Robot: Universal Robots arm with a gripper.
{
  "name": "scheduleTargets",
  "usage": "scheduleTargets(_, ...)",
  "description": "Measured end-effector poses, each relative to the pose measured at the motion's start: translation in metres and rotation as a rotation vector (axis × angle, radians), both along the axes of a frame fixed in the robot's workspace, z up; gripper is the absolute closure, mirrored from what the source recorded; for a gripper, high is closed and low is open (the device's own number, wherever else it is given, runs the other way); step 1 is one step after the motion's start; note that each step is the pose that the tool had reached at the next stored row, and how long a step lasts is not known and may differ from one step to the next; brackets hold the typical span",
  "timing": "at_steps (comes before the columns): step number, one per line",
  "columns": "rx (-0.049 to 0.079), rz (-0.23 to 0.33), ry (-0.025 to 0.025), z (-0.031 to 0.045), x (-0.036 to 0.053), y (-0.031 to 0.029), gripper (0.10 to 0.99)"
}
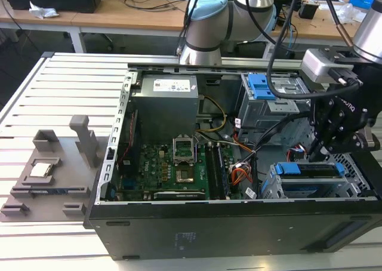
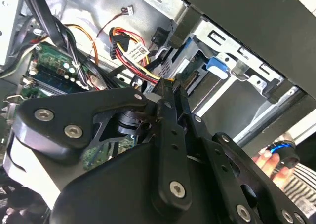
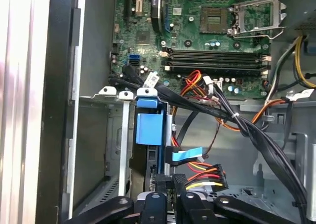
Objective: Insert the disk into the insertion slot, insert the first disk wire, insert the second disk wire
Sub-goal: 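Insert the first disk wire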
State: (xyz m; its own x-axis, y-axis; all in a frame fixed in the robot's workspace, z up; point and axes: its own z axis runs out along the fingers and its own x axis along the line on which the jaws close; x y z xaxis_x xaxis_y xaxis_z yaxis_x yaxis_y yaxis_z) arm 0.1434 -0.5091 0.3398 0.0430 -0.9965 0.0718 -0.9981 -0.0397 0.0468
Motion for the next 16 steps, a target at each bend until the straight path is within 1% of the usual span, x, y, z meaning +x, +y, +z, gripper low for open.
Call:
scheduleTargets(3,0.021,-0.003,-0.0001,0.0,0.0001,-0.0011,0.914)
scheduleTargets(4,0.03,-0.005,0.0,0.0,0.0001,-0.0019,0.914)
scheduleTargets(5,0.035,-0.007,-0.0001,0.0,0.0001,-0.0029,0.914)
scheduleTargets(6,0.036,-0.01,-0.0001,0.0,0.0,-0.0036,0.914)
scheduleTargets(10,0.037,-0.019,0.0,0.0,0.0006,-0.0101,0.914)
scheduleTargets(11,0.037,-0.021,0.001,0.0,0.0022,-0.0127,0.914)
scheduleTargets(13,0.039,-0.022,0.0053,0.0,0.0078,-0.0159,0.914)
scheduleTargets(15,0.039,-0.022,0.0056,0.0009,0.0082,-0.0163,0.914)
scheduleTargets(16,0.039,-0.022,0.0055,0.0026,0.0082,-0.0163,0.914)
